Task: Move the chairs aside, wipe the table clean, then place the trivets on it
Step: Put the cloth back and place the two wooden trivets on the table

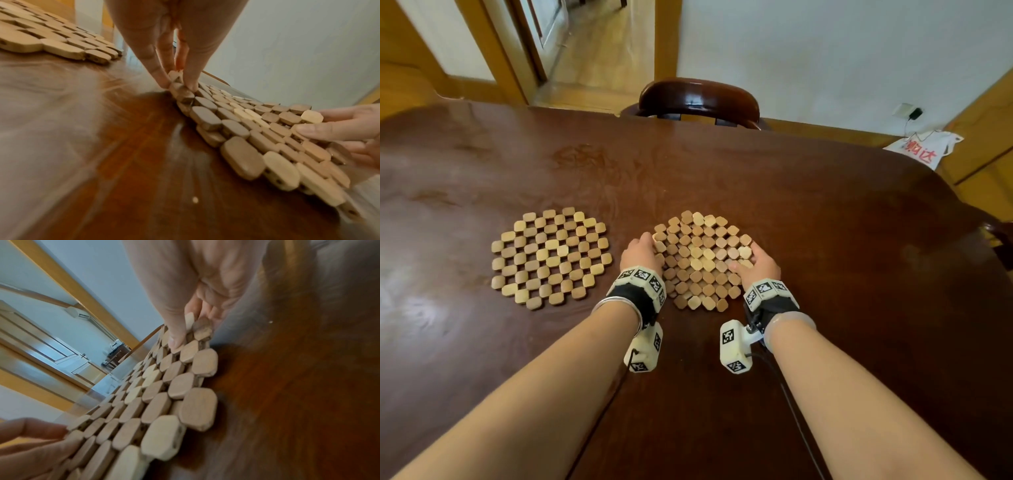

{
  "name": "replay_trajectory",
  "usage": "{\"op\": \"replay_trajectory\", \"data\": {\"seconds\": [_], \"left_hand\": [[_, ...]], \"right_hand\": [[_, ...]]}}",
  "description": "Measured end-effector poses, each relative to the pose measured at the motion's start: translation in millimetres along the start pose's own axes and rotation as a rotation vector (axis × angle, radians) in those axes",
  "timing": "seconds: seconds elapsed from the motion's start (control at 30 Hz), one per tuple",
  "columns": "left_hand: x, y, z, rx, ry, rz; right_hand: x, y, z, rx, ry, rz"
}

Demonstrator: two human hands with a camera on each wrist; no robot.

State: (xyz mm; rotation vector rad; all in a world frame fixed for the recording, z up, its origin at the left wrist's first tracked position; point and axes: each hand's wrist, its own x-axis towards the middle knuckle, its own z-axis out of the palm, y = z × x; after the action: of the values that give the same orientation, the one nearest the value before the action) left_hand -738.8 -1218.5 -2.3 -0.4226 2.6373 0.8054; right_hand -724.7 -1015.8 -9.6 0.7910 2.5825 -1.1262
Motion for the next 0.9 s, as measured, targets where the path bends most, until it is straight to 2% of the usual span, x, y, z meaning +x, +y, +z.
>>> {"op": "replay_trajectory", "data": {"seconds": [0.27, 0.4, 0.6, 0.9], "left_hand": [[10.4, -2.3, -1.4, 0.042, -0.065, -0.036], [9.1, 2.0, -2.2, 0.039, -0.017, -0.027], [2.8, 4.5, -3.5, -0.089, 0.033, -0.044], [-27.4, 15.7, 1.3, -0.246, 0.006, 0.078]], "right_hand": [[14.4, -2.2, -2.1, -0.175, -0.058, 0.020], [17.6, -6.6, -4.8, -0.245, -0.046, 0.003], [5.1, -8.2, -7.0, -0.079, 0.066, -0.026], [-20.9, 14.3, -35.3, -0.008, 0.120, -0.056]]}}
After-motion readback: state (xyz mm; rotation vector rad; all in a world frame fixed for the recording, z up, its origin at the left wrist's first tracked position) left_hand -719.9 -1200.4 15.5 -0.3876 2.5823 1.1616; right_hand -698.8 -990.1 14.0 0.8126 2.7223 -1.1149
